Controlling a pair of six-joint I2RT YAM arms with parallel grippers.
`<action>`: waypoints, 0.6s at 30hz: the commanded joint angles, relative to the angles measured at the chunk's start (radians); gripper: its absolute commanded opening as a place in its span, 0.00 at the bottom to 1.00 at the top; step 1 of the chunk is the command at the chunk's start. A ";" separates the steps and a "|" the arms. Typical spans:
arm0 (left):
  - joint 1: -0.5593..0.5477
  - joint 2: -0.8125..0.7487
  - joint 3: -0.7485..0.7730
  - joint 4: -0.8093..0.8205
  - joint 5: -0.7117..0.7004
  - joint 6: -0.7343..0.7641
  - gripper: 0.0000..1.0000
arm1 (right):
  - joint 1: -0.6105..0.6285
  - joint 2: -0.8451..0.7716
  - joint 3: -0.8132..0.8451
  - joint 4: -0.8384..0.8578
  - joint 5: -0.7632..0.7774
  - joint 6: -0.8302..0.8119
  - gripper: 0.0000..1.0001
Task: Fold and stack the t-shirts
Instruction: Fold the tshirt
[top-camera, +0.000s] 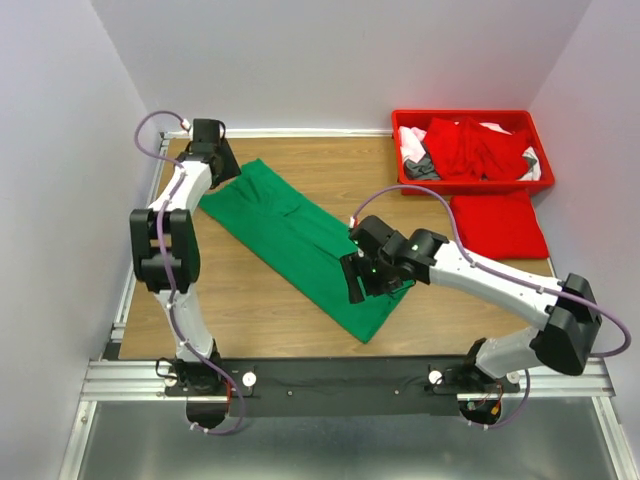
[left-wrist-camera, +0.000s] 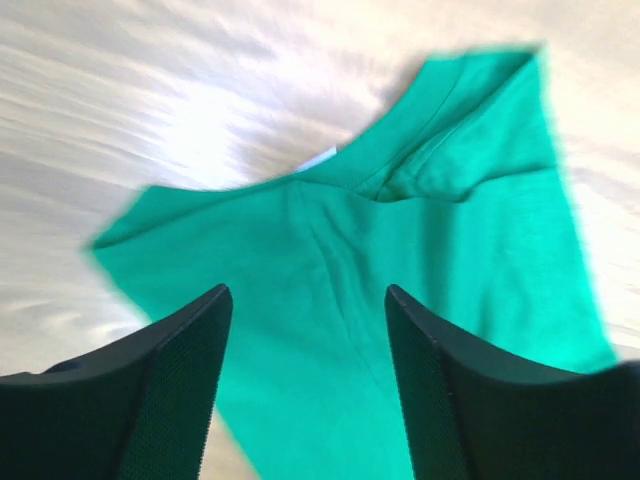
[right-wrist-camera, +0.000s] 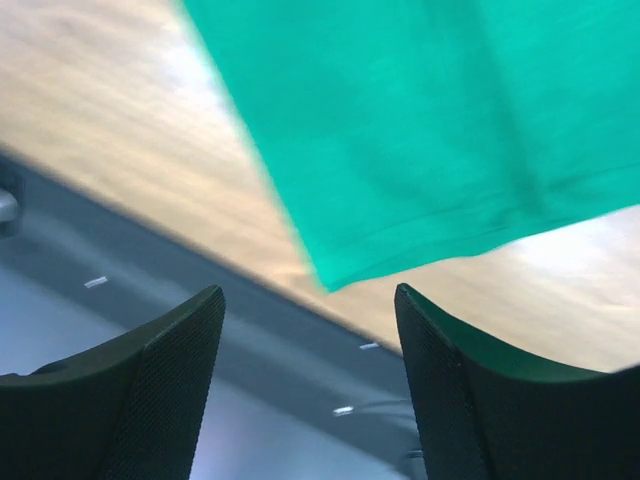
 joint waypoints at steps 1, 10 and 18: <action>-0.038 -0.166 -0.029 -0.025 -0.082 0.004 0.76 | -0.051 0.076 0.022 -0.093 0.195 -0.185 0.77; -0.202 -0.275 -0.302 0.053 0.009 -0.093 0.76 | -0.198 0.218 0.006 0.075 0.085 -0.403 0.98; -0.248 -0.160 -0.327 0.089 0.018 -0.122 0.76 | -0.224 0.314 -0.056 0.167 0.024 -0.399 0.99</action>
